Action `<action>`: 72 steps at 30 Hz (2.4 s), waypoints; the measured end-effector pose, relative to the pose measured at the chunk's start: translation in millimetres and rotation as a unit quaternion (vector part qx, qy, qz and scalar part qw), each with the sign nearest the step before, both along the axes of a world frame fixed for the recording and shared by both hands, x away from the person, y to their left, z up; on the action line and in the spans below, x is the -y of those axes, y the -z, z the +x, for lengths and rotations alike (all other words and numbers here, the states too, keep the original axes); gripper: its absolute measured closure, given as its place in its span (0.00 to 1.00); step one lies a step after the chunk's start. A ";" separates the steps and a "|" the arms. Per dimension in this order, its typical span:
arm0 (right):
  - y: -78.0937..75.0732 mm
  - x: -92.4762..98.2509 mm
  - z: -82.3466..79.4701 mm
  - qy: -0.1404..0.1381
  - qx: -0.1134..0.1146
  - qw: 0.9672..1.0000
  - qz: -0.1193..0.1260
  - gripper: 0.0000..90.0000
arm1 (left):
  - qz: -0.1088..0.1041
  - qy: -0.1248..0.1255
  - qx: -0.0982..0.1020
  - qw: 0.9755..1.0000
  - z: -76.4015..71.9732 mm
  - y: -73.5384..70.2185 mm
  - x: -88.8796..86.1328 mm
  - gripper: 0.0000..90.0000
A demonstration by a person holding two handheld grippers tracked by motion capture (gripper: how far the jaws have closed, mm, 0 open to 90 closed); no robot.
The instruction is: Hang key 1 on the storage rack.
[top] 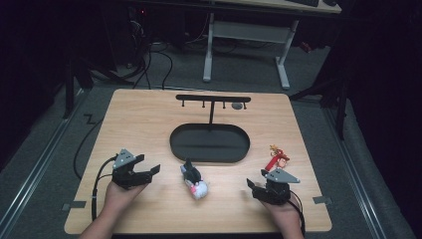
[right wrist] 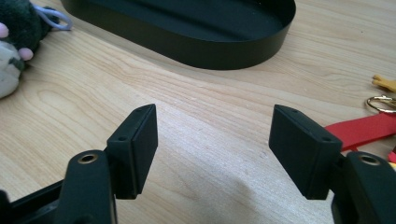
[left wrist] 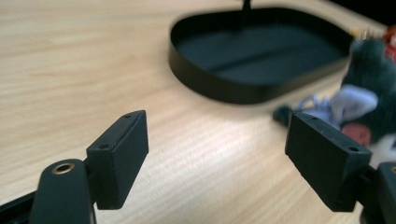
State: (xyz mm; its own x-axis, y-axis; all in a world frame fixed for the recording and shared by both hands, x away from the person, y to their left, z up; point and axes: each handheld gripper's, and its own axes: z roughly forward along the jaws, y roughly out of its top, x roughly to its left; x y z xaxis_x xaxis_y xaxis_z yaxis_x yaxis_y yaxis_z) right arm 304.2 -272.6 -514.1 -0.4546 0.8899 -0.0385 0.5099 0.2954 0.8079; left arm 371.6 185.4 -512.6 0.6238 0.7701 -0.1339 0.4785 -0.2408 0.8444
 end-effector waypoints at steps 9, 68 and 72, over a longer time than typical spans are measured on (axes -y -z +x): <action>0.6 9.0 -0.2 0.016 0.019 1.000 0.013 0.35 | 0.003 0.008 -0.003 1.000 0.0 1.7 5.0 0.27; -9.5 14.8 15.9 0.026 -0.076 0.997 -0.015 0.31 | 0.047 0.069 0.026 0.996 -9.6 2.9 21.3 0.25; -16.3 14.0 16.0 0.023 -0.079 0.996 -0.024 0.31 | 0.045 0.071 0.026 0.996 -9.6 3.2 21.2 0.25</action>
State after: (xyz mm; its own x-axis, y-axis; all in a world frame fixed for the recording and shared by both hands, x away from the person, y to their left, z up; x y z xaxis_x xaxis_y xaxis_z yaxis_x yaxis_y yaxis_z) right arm 320.3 -286.7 -497.8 -0.4167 0.9089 -0.0137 0.6429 0.3053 0.7025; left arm 362.0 164.2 -515.8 0.7311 0.6815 -0.0328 0.3904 -0.3784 0.8393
